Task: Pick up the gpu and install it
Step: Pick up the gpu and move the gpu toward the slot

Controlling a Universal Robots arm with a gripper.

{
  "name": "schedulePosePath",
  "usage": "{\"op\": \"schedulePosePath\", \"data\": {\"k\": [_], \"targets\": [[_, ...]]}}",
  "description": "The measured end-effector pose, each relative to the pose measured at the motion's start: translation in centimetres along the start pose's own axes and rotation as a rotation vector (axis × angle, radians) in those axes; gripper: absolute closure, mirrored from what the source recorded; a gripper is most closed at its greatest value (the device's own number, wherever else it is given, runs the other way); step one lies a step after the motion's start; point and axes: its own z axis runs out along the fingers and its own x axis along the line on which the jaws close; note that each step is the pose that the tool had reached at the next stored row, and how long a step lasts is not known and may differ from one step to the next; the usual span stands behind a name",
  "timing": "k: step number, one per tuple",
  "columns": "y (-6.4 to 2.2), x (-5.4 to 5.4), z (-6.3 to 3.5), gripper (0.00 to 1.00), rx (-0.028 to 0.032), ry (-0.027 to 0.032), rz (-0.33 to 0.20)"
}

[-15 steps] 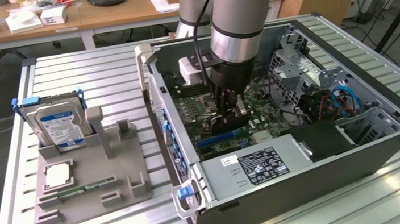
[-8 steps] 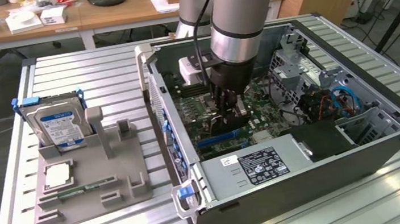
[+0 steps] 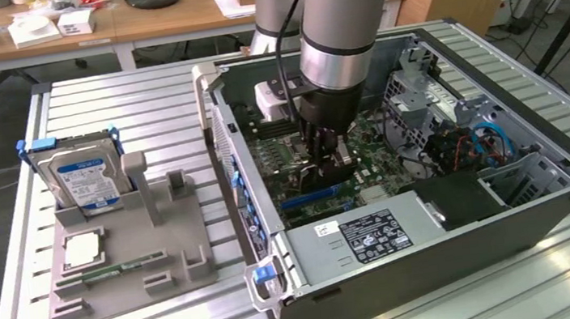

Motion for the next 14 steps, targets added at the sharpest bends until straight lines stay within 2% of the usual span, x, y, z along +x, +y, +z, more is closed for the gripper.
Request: {"op": "schedulePosePath", "data": {"k": [8, 11, 14], "targets": [[0.0, 0.0, 0.0, 0.74, -0.0004, 0.0, 0.0], [-0.01, 0.0, 0.01, 0.74, -0.0097, -0.001, 0.0], [0.0, 0.0, 0.0, 0.74, -0.0103, -0.0009, 0.0]]}}
